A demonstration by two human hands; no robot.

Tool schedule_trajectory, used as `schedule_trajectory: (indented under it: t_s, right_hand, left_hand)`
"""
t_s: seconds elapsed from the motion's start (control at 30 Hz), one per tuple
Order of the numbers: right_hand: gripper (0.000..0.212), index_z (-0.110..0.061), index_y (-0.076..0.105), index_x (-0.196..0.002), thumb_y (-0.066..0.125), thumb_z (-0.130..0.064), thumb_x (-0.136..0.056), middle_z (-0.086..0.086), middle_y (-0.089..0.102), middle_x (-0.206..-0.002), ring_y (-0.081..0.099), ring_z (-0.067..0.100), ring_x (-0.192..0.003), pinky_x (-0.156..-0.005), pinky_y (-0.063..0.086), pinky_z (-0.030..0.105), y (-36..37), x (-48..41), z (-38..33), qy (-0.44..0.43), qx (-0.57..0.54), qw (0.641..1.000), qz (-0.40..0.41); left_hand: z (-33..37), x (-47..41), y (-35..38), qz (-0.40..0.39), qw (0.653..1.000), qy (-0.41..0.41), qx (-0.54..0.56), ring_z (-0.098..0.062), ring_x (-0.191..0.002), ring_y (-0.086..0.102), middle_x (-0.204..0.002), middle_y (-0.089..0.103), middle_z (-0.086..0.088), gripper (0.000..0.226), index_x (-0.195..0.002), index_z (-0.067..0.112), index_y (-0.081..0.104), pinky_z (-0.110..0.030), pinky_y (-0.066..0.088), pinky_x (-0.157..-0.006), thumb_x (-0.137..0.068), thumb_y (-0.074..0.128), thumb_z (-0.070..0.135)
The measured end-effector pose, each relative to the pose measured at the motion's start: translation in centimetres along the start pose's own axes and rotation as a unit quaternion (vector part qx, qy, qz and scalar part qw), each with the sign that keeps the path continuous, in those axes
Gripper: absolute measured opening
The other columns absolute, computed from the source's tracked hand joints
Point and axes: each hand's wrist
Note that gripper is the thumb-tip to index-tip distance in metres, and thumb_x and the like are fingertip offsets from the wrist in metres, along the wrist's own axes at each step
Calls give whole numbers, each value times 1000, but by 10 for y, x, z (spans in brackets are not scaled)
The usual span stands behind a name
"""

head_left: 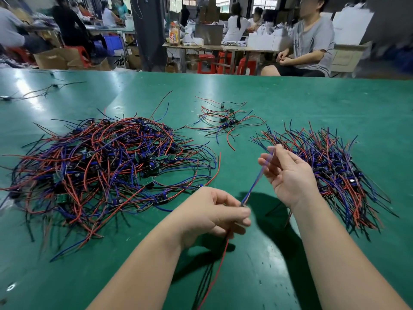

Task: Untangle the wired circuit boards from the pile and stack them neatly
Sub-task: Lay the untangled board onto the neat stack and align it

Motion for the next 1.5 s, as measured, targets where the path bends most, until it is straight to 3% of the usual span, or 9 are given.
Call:
schedule_trajectory:
  t_s: [0.17,0.33,0.5,0.73,0.9,1.1,1.2,1.33,1.5]
  right_hand:
    - [25,-18,61,-105,65,-9,-82,9,67,-90,63,13,-66,-59,47,21,6,17,14,15,132,982,-134]
    - [33,-10,70,-88,80,-6,-57,-1,70,-73,60,4,-62,-59,47,14,24,43,34,-42,123,960,-248]
    - [14,-15,77,-70,73,-16,-56,1,68,-64,59,7,-55,-54,44,15,30,50,36,20,30,977,-211]
    - [10,-12,72,-62,64,-13,-67,3,66,-64,63,9,-56,-56,53,22,31,46,24,95,-91,976,-175]
    - [8,-7,62,-75,66,-11,-80,6,59,-60,53,11,-48,-46,45,18,18,37,22,13,112,982,-154]
    - [20,-9,66,-65,68,-7,-84,5,57,-53,45,10,-45,-46,39,20,16,38,29,-55,285,940,-178]
    - [23,-11,66,-61,71,-10,-83,1,56,-52,45,11,-48,-47,39,23,14,37,27,-59,326,928,-171]
    - [26,-11,64,-58,71,-10,-83,6,56,-55,47,16,-54,-54,40,28,12,37,25,-47,360,917,-168]
    - [15,0,66,-70,67,-2,-84,10,61,-58,54,14,-51,-51,44,20,8,28,10,35,261,960,-97]
  left_hand:
    - [12,-2,-3,32,970,88,223,-12,-85,72,-100,74,-3,23,-90,19,56,-24,58,-59,-73,64,32]
    - [14,-5,-1,127,922,160,329,-9,-69,71,-98,75,-1,35,-97,18,54,-21,56,-57,-68,66,32]
    - [2,-12,7,226,920,223,228,-2,-57,62,-83,68,10,30,-80,26,57,-12,42,-45,-60,76,37]
    - [-13,-18,12,277,882,368,-102,-8,-77,61,-97,69,7,19,-87,21,69,-22,50,-63,-71,72,11]
    - [-6,-17,-1,270,933,238,2,-11,-63,67,-76,74,0,16,-76,21,75,-26,54,-52,-86,64,17]
    - [-15,-21,-2,272,947,151,-82,-16,-58,63,-65,72,-6,26,-67,13,74,-45,57,-69,-60,89,32]
    - [-18,-22,0,288,940,138,-116,-12,-57,64,-64,72,1,31,-67,18,75,-39,56,-66,-54,87,43]
    - [-19,-23,1,260,955,105,-98,-20,-61,65,-68,73,-8,16,-69,12,75,-37,56,-65,-66,87,22]
    - [-11,-17,7,173,983,63,26,-16,-53,64,-62,69,-13,10,-67,6,72,-23,54,-53,-73,79,7]
Point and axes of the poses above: each hand's wrist, its own x-axis away from the middle knuckle, its own y-axis out of the palm, z = x × y
